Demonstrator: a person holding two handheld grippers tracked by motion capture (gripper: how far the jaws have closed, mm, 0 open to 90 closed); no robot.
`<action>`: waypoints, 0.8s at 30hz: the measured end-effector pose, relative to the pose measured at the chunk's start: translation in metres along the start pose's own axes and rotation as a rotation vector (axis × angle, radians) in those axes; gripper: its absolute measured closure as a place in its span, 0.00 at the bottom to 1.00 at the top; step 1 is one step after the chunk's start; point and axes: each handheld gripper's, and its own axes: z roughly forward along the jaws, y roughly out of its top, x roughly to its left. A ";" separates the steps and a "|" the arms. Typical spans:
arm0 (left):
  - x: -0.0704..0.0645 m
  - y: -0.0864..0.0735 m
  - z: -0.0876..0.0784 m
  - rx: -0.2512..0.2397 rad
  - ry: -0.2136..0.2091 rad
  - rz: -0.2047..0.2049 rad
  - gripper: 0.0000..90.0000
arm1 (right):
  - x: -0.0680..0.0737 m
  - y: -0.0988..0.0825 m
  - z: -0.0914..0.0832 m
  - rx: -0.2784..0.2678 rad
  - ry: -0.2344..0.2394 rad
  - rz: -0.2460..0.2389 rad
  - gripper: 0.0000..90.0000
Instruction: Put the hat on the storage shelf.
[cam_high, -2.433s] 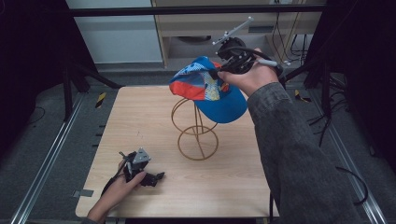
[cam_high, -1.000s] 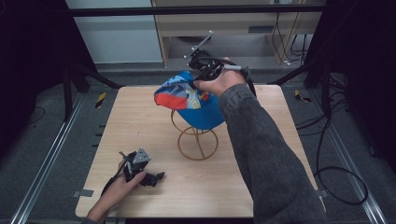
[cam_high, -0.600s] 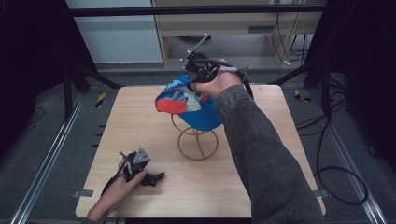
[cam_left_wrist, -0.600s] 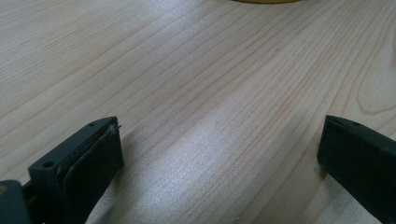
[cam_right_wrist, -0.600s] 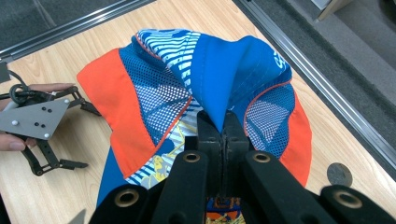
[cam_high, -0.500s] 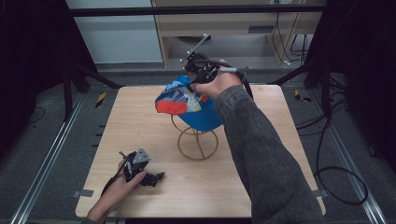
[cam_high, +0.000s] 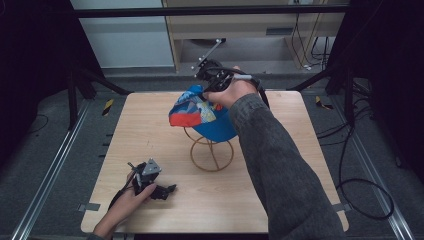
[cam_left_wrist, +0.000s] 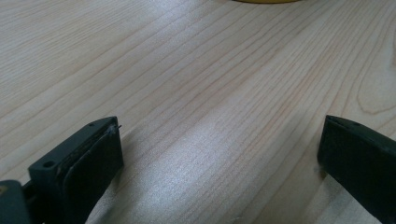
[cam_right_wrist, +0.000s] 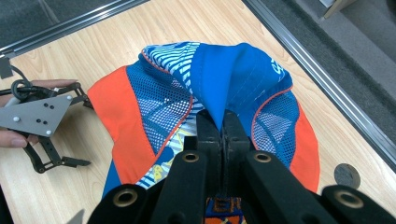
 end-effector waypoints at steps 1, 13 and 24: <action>0.000 0.000 0.000 0.002 0.000 0.002 0.00 | 0.000 0.000 0.000 0.000 0.000 0.000 0.99; 0.000 0.000 0.000 0.001 0.000 0.002 0.00 | 0.002 -0.002 -0.002 0.005 0.006 -0.006 0.99; 0.000 0.000 0.000 -0.002 0.001 -0.002 0.00 | 0.004 -0.002 -0.001 0.012 0.010 -0.005 0.98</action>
